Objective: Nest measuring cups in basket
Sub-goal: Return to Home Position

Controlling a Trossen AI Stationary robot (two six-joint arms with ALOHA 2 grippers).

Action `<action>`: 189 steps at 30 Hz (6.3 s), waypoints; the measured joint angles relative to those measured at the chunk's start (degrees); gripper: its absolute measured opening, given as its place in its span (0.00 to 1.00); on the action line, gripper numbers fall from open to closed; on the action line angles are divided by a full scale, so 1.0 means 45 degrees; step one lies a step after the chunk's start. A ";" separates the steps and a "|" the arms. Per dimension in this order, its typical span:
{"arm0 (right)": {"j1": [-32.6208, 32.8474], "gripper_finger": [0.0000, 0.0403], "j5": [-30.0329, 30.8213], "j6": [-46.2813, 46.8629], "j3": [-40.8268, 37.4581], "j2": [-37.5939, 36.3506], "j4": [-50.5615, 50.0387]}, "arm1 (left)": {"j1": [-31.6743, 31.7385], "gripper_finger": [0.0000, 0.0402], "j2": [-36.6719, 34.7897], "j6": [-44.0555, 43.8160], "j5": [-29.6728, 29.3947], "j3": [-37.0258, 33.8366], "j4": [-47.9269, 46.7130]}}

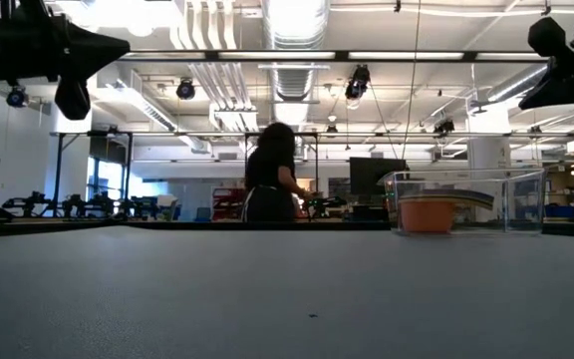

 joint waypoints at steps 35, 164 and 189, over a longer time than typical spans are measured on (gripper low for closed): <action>0.0000 0.02 -0.4920 -0.7392 -0.4361 0.0013 0.7328 | 0.0000 0.00 0.0029 0.1574 0.0005 -0.0592 -0.0320; 0.0005 0.02 -0.5576 -0.6101 -0.5192 0.0547 0.7148 | 0.0014 0.00 0.0015 0.2040 0.0108 -0.0527 -0.2507; 0.0005 0.02 -0.5571 -0.6105 -0.5192 0.0547 0.7144 | 0.0011 0.00 0.0015 0.2040 0.0107 -0.0457 -0.2511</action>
